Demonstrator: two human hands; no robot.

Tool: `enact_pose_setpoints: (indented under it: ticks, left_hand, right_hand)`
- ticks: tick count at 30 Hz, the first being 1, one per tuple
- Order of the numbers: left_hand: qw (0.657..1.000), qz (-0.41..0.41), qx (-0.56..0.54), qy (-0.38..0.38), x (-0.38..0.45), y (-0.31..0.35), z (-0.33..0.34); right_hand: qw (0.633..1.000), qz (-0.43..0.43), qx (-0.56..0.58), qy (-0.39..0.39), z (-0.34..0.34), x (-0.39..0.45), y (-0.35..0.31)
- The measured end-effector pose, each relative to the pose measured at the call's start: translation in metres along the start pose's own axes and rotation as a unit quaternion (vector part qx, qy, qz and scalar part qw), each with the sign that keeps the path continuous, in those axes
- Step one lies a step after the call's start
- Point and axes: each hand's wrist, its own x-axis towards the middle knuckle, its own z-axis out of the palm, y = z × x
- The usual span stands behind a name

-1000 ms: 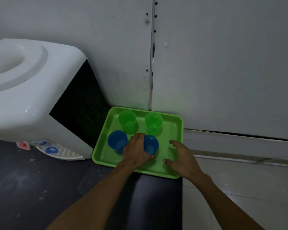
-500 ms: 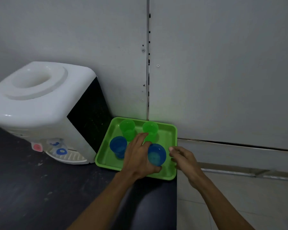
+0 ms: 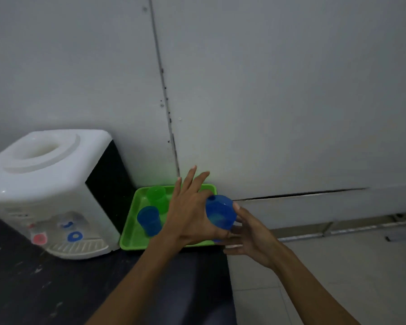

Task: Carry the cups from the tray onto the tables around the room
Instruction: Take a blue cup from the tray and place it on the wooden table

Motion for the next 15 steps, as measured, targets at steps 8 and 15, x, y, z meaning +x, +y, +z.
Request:
enact_pose_setpoints:
  ticks: [8, 15]
  left_hand:
    - [0.988, 0.119, -0.016, -0.094, -0.028, 0.081, -0.001]
    - [0.952, 0.238, -0.037, -0.188, -0.048, 0.186, 0.036]
  right_hand:
    - [0.992, -0.057, 0.039, 0.104, -0.026, -0.109, 0.037]
    - [0.972, -0.07, 0.071, 0.212, -0.084, -0.207, 0.085]
